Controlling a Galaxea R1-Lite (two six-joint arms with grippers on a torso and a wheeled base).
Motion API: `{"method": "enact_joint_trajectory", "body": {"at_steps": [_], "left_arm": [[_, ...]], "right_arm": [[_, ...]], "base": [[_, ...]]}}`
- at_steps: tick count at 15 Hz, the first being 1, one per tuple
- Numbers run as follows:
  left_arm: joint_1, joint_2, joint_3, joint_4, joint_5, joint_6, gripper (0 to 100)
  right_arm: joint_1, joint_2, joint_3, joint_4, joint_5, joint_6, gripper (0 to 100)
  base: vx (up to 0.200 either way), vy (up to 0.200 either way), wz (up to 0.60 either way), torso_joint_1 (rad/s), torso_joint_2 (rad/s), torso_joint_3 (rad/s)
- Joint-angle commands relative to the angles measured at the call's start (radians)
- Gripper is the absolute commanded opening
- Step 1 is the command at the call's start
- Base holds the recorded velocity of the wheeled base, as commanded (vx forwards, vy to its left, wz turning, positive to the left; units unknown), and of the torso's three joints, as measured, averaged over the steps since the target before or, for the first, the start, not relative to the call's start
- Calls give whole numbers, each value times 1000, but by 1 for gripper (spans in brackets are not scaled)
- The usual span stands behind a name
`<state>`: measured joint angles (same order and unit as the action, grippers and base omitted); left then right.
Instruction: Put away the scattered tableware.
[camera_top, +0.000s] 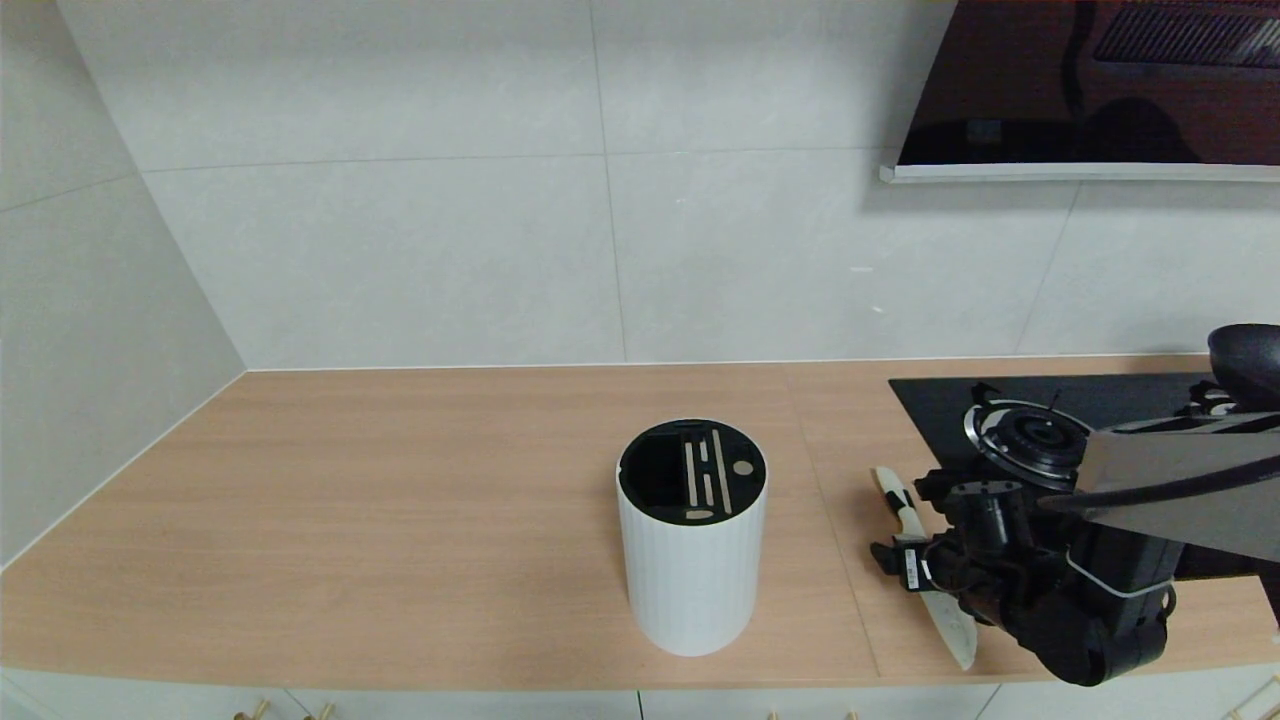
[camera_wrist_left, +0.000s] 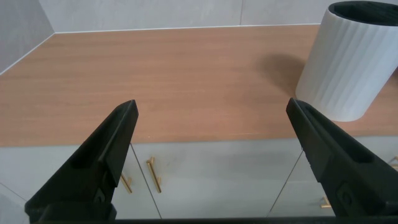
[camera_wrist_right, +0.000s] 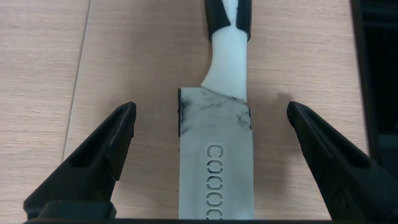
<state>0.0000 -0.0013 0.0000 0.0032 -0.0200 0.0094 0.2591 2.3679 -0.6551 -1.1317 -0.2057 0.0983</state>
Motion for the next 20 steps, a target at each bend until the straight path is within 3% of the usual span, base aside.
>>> {"method": "enact_joint_trajectory", "body": {"at_steps": [1, 11, 20], "left_arm": [[0, 1, 0, 0, 0, 0, 100], [0, 1, 0, 0, 0, 0, 100], [0, 1, 0, -2, 0, 6, 100]], "right_arm": [[0, 1, 0, 0, 0, 0, 0], [0, -1, -3, -5, -3, 1, 0], [6, -326, 106, 4, -6, 1, 0]], "base": [[0, 0, 0, 0, 0, 0], [0, 0, 0, 0, 0, 0], [0, 0, 0, 0, 0, 0]]}}
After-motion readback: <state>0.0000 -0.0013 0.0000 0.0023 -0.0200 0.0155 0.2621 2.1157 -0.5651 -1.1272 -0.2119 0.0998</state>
